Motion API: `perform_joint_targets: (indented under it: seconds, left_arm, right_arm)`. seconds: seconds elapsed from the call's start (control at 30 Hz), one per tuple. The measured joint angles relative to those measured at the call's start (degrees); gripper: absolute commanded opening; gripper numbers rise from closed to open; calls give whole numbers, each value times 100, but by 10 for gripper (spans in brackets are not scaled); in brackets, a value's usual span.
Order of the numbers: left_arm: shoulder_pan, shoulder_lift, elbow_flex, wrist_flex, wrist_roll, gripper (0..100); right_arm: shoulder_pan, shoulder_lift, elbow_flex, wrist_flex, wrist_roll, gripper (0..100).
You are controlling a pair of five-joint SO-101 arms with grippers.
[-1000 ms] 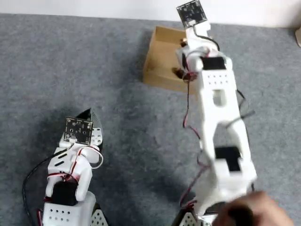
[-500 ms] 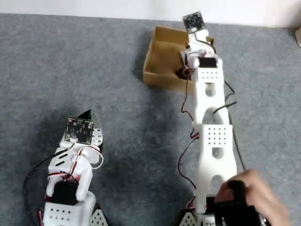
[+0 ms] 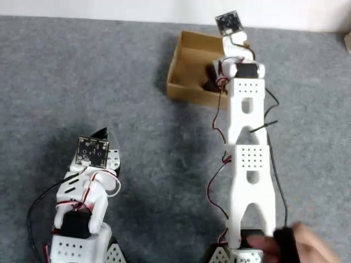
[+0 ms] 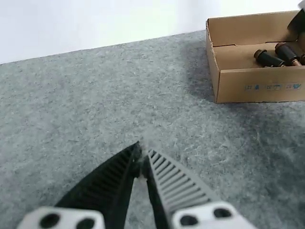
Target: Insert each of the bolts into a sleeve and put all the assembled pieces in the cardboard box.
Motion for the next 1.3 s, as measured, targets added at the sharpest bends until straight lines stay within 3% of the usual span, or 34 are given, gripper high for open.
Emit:
perform_joint_targets:
  seconds: [0.23, 0.53, 0.97, 1.3]
  left_arm:
    - [0, 0, 0, 0, 0, 37]
    - [9, 0, 70, 0, 0, 35]
    - [9, 0, 176, -79, -290, 35]
    - [9, 0, 229, -141, -290, 35]
  right_arm:
    - [-9, -167, -290, 1196, 0, 193]
    - [-44, -1767, -299, 2989, 0, 190]
    - [26, -3833, -299, 3095, -976, 190]
    - [26, -6338, 2312, 3095, -993, 190]
